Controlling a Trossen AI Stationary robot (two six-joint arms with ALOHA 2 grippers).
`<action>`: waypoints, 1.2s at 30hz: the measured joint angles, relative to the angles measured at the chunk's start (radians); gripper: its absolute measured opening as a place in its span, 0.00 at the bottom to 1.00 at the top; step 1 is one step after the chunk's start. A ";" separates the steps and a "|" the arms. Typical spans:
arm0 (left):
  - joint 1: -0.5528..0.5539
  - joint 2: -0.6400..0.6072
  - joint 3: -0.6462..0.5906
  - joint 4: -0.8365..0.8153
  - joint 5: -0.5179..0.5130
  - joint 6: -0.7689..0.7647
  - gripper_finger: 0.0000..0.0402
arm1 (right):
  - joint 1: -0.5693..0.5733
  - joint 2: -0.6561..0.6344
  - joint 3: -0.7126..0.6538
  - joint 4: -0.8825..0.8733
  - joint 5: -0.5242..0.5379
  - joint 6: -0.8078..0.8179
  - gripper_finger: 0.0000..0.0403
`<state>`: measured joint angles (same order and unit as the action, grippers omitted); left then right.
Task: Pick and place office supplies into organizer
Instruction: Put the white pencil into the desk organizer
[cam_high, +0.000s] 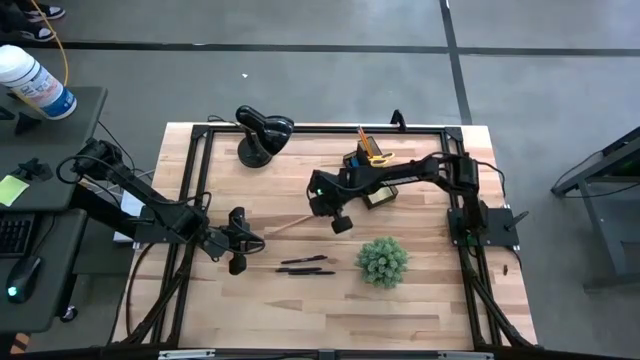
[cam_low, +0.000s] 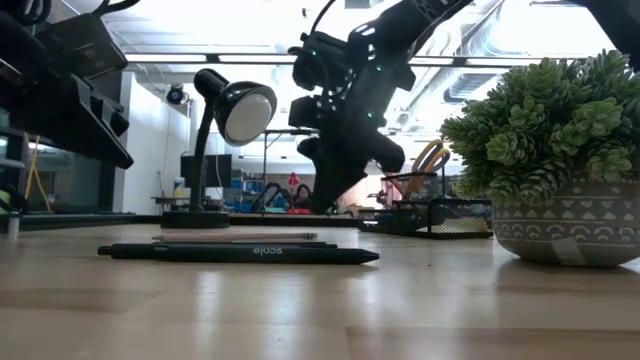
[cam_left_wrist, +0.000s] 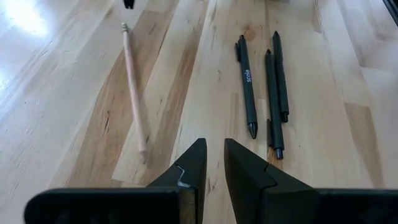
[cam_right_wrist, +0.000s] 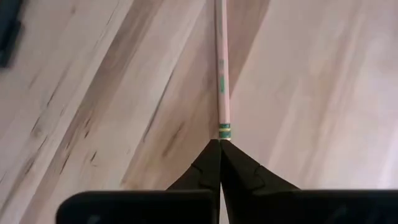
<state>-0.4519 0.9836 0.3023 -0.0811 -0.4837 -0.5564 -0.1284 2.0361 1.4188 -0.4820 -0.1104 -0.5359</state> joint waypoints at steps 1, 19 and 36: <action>0.000 0.000 0.000 -0.001 0.000 0.000 0.11 | -0.005 -0.001 0.005 -0.001 -0.006 -0.007 0.00; 0.000 0.000 0.000 -0.027 -0.007 0.002 0.11 | -0.075 0.039 0.005 0.030 0.033 -0.090 0.22; 0.000 0.000 0.000 -0.027 -0.007 0.001 0.11 | -0.059 0.055 0.007 0.013 -0.047 -0.067 0.23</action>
<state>-0.4519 0.9836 0.3023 -0.1077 -0.4908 -0.5553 -0.1877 2.0907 1.4258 -0.4690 -0.1571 -0.6029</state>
